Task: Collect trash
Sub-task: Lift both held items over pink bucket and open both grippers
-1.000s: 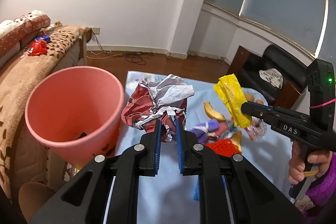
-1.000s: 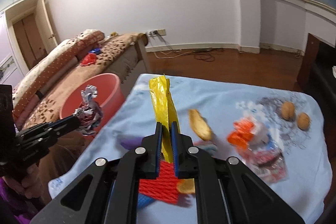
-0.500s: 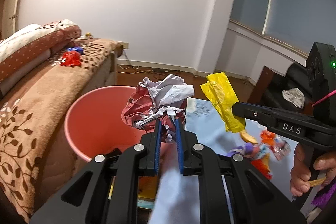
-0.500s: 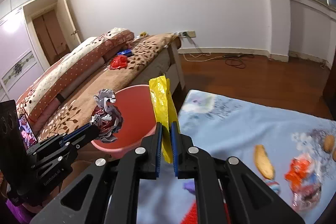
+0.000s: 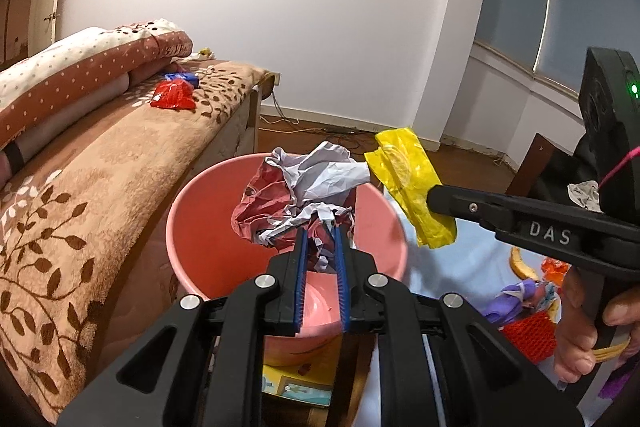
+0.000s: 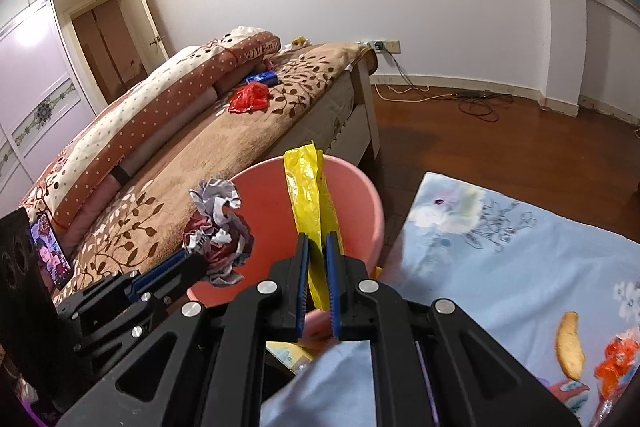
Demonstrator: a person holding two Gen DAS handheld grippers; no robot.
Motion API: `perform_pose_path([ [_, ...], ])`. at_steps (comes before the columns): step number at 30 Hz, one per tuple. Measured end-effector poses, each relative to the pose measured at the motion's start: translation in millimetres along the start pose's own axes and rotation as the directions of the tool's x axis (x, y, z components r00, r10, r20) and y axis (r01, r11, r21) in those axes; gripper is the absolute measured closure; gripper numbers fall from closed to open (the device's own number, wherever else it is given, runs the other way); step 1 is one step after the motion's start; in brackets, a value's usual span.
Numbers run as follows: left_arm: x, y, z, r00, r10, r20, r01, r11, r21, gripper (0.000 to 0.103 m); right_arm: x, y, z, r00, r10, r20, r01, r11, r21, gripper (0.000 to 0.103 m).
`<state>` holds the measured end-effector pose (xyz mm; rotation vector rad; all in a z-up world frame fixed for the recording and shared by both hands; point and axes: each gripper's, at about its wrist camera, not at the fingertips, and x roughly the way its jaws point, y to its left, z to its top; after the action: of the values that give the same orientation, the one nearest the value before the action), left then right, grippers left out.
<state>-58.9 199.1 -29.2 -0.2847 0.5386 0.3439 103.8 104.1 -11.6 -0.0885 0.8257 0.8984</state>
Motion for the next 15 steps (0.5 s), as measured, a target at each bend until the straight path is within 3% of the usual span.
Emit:
perform_pose_path([
  [15, 21.2, 17.5, -7.0, 0.996, 0.052, -0.066, -0.055, 0.997, -0.047, 0.090, 37.1, 5.2, -0.6, 0.998, -0.006, -0.061, 0.005, 1.000, -0.013, 0.093],
])
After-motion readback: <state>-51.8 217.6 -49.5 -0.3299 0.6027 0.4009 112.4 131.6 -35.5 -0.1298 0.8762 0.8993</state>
